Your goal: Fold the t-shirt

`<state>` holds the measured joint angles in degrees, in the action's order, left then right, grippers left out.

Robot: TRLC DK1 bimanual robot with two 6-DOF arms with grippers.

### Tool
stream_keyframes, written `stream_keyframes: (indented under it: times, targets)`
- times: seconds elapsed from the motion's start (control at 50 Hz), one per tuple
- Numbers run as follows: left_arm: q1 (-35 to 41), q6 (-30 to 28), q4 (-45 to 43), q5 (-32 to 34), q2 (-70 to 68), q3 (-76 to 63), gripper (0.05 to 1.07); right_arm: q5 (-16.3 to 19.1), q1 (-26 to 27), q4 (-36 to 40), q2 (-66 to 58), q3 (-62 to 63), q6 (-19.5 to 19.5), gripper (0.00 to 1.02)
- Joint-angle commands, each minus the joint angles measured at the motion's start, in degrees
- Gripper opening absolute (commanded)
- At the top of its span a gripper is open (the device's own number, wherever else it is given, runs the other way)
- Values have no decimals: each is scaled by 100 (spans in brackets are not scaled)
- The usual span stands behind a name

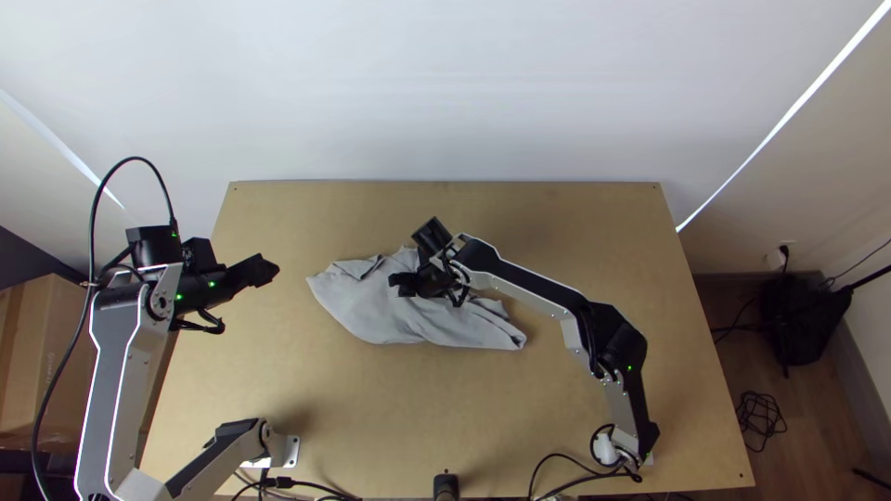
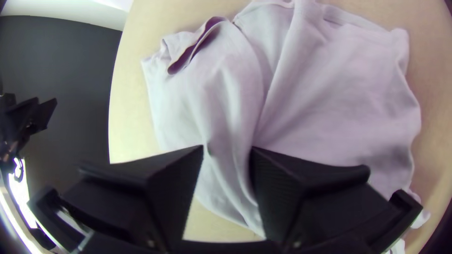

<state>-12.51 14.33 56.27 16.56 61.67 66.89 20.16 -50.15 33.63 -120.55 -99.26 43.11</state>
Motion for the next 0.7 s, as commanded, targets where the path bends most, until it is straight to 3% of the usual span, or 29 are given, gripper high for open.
stream_keyframes:
  times: [0.0,0.14,0.32,0.46,0.64,0.68]
  targets:
    - [-41,-123,51,67,-173,-177,103,-91,-162,12,-21,-243,110,2]
    - [-41,-202,51,67,-278,-317,103,-267,-381,-383,-12,-401,13,2]
    - [-190,-369,59,67,-472,-414,103,-434,-856,-1420,32,-612,-717,2]
    - [-524,-501,59,67,-744,-423,103,-461,-1146,-1939,-337,-1157,-1042,2]
    - [-981,-589,59,76,-806,-440,103,-522,-1436,-2282,-1049,-2009,-1068,3]
    - [-1034,-598,59,76,-814,-449,103,-531,-1462,-2273,-1216,-2159,-989,14]
